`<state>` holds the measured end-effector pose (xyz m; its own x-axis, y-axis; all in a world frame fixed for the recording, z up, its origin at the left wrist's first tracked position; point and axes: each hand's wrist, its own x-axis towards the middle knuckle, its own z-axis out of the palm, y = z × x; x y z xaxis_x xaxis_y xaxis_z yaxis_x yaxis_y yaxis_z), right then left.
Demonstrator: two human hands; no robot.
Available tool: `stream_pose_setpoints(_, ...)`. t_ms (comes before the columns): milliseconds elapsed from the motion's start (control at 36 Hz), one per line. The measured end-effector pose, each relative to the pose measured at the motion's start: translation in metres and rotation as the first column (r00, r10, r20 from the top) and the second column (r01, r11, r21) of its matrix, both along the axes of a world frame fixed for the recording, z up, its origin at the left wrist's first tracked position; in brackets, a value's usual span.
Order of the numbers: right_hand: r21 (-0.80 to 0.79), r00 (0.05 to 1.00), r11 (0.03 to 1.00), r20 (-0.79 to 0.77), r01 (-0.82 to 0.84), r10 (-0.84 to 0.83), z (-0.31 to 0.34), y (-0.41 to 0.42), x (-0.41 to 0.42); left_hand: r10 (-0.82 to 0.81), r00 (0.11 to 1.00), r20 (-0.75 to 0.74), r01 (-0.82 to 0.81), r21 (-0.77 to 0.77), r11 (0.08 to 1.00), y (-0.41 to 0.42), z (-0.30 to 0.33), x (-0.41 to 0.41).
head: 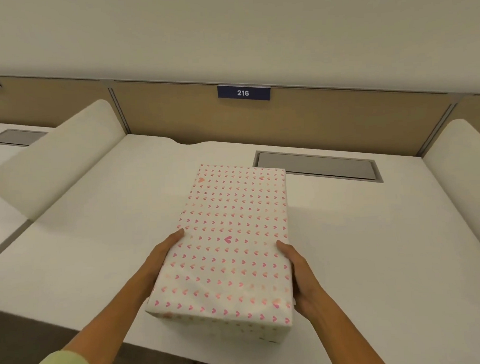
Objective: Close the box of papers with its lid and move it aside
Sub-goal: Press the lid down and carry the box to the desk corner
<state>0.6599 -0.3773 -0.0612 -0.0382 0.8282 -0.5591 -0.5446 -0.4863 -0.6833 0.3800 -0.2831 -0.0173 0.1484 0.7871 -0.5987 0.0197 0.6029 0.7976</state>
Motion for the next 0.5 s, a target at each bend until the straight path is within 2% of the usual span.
stream_pose_setpoints(167,0.066,0.997,0.997,0.064,-0.042,0.038,0.006,0.000,-0.002,0.027,0.997,-0.068,-0.022,0.071,0.997,-0.001,0.019,-0.007)
stream_pose_setpoints(500,0.176,0.977,0.981,0.208,-0.076,0.038,0.033,0.022,-0.026,-0.074,0.955,-0.287,0.139,0.213,0.967,0.023,0.066,-0.044)
